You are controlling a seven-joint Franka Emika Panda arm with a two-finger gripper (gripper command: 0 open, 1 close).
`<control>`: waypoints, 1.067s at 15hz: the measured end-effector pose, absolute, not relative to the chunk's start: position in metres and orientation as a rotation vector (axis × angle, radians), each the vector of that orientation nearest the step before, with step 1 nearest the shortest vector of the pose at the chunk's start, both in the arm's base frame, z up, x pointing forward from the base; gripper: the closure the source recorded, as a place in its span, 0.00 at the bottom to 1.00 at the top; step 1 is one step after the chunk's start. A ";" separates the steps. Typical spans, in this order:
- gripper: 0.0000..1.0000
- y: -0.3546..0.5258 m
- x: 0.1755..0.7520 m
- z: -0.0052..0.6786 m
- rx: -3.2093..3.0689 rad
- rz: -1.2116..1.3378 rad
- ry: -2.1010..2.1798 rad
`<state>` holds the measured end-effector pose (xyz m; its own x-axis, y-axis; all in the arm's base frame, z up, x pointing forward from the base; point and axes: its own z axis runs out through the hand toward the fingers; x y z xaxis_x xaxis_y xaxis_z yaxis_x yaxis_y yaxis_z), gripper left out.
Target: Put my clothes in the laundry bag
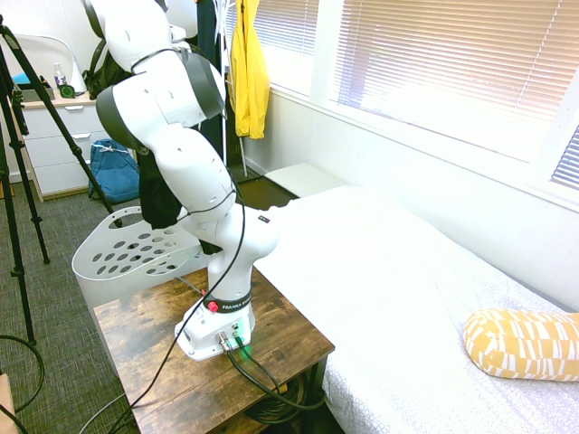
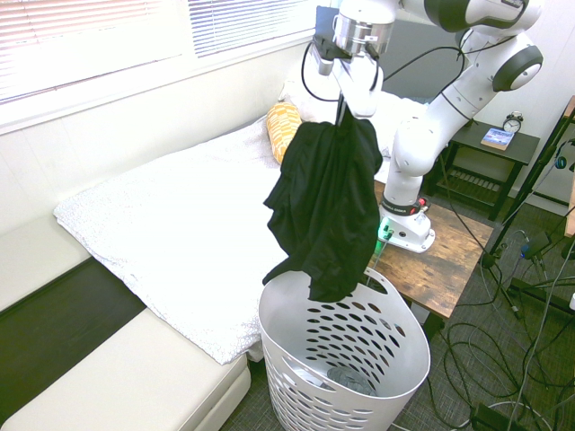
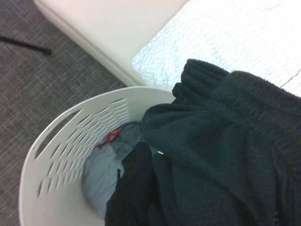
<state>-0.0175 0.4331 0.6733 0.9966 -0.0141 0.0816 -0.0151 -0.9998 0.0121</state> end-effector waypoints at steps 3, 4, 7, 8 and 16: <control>1.00 0.444 -0.045 0.619 3.089 -0.065 0.020; 1.00 0.448 -0.051 0.594 3.075 -0.129 0.021; 0.00 0.450 -0.056 0.513 3.021 -0.273 -0.007; 0.00 0.448 -0.057 0.492 2.999 -0.298 -0.007; 0.00 0.443 -0.057 0.442 2.987 -0.346 0.014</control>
